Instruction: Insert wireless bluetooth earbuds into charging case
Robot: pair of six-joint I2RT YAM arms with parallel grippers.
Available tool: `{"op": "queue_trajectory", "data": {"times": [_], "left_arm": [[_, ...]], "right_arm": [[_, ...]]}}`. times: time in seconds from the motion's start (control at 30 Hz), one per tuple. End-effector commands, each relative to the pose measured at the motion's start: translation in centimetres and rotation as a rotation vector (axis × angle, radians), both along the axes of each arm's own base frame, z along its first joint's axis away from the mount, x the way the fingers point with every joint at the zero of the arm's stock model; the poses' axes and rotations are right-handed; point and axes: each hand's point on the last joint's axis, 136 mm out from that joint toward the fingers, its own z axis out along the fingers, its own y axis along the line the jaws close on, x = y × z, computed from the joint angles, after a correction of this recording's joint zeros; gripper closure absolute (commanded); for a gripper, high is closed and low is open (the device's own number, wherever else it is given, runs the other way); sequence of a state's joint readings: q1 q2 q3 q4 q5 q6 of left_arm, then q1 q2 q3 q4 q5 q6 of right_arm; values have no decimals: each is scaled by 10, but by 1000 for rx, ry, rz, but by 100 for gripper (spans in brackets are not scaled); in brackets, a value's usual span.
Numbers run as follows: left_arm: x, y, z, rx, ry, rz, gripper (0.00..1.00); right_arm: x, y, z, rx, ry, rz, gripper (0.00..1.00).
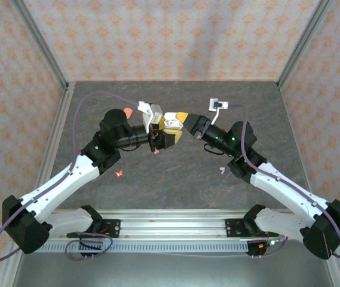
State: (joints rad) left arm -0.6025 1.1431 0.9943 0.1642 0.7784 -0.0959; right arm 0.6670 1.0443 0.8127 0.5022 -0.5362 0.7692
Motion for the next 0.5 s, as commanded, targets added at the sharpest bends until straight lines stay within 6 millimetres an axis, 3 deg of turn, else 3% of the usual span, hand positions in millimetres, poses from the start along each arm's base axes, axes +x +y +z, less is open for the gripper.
{"op": "queue_trajectory", "data": {"times": [0.0,0.47], "left_arm": [[-10,1,16,1,-55,-26,46],[-35,7,24,60,-172,-115,53]], "right_arm": [[-7,-7,30,11,-96,-24,100],[-18,5,33,-39,-91,71,100]]}}
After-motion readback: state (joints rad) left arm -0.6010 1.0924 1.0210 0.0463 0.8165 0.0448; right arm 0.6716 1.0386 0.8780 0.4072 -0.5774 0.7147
